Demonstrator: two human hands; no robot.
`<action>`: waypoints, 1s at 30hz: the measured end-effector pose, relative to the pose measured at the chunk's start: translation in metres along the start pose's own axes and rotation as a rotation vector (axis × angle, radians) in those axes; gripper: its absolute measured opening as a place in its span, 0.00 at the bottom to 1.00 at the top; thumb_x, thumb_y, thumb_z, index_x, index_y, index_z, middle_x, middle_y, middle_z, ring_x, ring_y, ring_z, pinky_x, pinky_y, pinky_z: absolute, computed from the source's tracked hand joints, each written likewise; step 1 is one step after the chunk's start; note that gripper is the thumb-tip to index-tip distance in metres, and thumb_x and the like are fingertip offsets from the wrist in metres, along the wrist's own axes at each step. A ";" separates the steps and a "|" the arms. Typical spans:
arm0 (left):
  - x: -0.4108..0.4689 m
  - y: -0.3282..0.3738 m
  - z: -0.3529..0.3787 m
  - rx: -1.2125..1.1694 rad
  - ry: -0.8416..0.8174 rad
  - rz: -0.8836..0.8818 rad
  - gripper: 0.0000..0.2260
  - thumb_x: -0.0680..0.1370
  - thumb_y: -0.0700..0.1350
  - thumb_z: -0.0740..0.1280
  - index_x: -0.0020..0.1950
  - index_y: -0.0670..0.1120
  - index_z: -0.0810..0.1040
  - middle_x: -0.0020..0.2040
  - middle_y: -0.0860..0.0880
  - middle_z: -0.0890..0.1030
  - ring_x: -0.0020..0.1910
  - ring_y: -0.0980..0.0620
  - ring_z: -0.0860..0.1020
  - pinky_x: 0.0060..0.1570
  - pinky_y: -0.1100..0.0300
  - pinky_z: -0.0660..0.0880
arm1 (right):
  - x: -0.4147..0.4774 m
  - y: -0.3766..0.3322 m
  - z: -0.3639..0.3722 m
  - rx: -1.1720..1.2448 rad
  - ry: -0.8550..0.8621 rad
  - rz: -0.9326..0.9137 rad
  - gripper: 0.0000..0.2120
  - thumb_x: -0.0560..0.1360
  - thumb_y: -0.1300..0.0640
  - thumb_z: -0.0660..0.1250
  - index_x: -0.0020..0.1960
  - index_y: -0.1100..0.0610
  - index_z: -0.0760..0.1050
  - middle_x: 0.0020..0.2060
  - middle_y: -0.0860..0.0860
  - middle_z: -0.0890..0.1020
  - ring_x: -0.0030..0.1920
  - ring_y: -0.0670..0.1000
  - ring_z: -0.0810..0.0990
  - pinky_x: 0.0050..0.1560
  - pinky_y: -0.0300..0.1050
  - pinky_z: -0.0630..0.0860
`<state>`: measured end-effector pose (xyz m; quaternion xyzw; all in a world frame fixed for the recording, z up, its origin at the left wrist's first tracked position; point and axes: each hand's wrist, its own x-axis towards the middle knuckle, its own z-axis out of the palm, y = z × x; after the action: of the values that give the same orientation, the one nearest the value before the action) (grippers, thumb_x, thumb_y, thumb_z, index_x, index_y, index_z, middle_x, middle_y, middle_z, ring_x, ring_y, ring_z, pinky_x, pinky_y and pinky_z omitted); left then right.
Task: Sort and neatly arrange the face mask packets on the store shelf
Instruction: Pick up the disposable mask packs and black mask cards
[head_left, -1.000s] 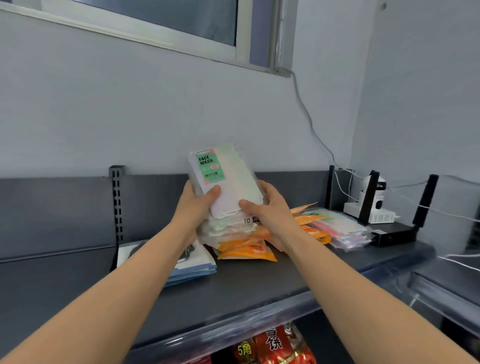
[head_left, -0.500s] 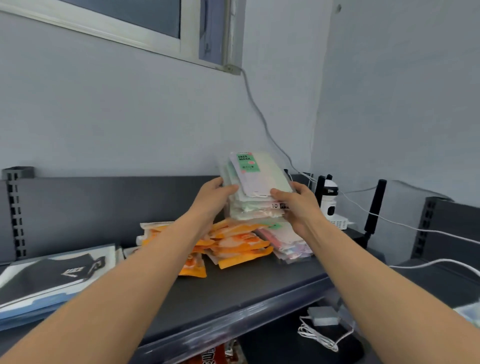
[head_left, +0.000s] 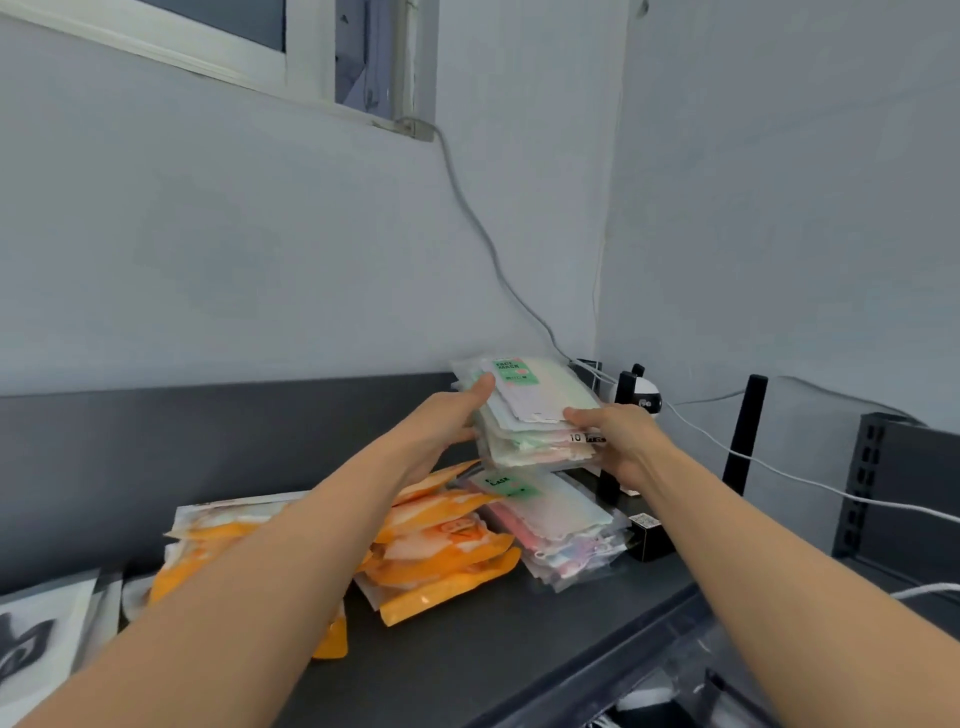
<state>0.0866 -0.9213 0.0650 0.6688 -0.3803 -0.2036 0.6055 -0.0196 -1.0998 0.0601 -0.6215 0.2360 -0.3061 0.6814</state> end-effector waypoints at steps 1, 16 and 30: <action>0.005 -0.004 0.001 0.024 -0.020 -0.009 0.21 0.80 0.59 0.58 0.64 0.48 0.77 0.62 0.51 0.80 0.62 0.52 0.77 0.69 0.56 0.66 | 0.005 0.002 -0.002 -0.035 0.008 0.008 0.18 0.71 0.68 0.73 0.60 0.70 0.75 0.45 0.60 0.82 0.38 0.57 0.82 0.36 0.51 0.83; 0.022 -0.038 0.024 0.404 -0.128 -0.144 0.17 0.78 0.48 0.68 0.66 0.51 0.72 0.62 0.52 0.78 0.55 0.54 0.77 0.52 0.62 0.74 | 0.024 0.022 -0.025 -0.400 -0.155 0.141 0.24 0.73 0.68 0.68 0.63 0.50 0.67 0.60 0.57 0.77 0.57 0.63 0.80 0.55 0.65 0.78; 0.017 -0.038 0.046 1.137 -0.275 -0.219 0.52 0.66 0.67 0.72 0.80 0.53 0.46 0.80 0.48 0.50 0.78 0.45 0.50 0.75 0.41 0.46 | 0.011 0.025 -0.031 -1.001 -0.041 0.050 0.16 0.73 0.56 0.71 0.56 0.58 0.70 0.45 0.56 0.77 0.39 0.55 0.75 0.41 0.50 0.81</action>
<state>0.0731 -0.9650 0.0229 0.8910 -0.4335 -0.1138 0.0728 -0.0300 -1.1283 0.0327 -0.8724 0.3551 -0.1265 0.3113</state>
